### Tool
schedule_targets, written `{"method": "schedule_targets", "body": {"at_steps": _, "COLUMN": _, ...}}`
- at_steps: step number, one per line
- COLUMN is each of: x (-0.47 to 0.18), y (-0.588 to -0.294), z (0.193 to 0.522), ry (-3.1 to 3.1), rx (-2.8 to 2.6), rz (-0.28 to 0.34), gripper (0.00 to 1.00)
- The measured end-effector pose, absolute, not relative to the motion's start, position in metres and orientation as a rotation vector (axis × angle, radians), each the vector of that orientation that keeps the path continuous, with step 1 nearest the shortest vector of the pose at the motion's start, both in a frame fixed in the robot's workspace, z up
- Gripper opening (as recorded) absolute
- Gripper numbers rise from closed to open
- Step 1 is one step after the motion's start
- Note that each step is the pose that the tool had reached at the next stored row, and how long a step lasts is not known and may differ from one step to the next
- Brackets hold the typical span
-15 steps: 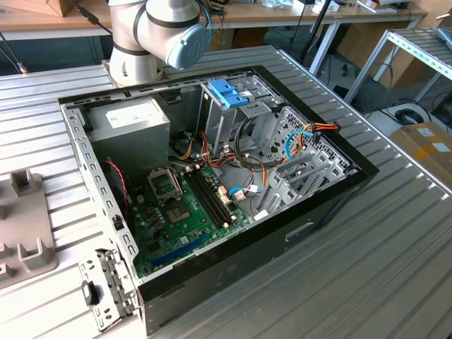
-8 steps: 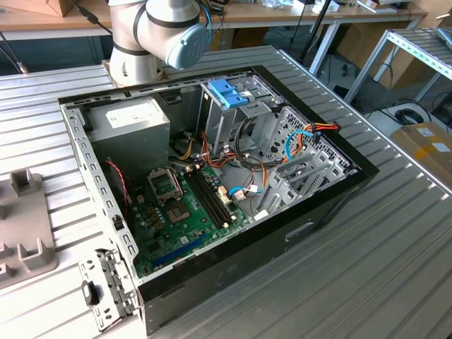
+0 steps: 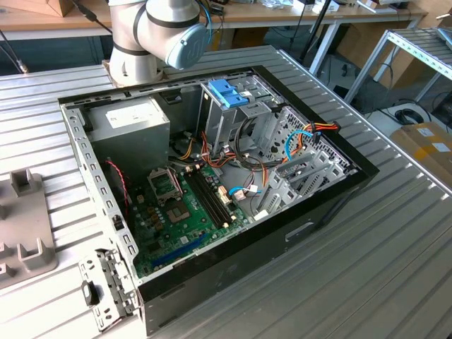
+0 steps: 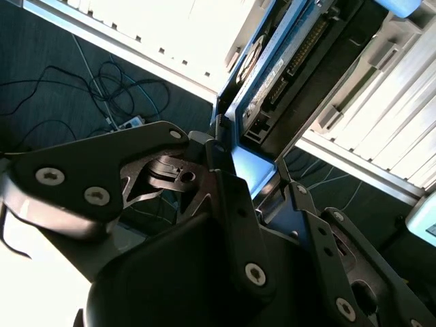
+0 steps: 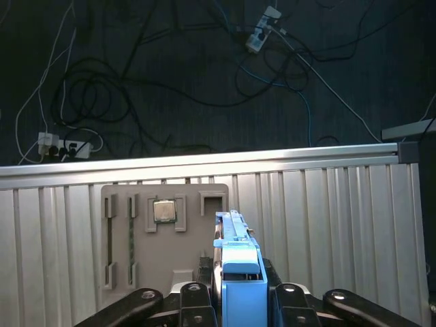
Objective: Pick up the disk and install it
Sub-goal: 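Pick up the disk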
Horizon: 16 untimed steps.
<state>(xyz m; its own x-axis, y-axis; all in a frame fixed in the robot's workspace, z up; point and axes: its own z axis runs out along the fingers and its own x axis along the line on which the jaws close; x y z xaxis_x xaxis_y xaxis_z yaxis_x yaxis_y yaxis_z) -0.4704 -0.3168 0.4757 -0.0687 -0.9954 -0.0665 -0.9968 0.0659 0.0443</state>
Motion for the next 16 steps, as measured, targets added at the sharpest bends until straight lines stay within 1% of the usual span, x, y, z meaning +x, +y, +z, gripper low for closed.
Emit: {"method": "schedule_targets", "body": {"at_steps": 16, "x": -0.4704, "y": -0.3169, "z": 0.4855, "ry": 2.280, "rx": -2.131, "rz": 0.121, "gripper": 0.37}}
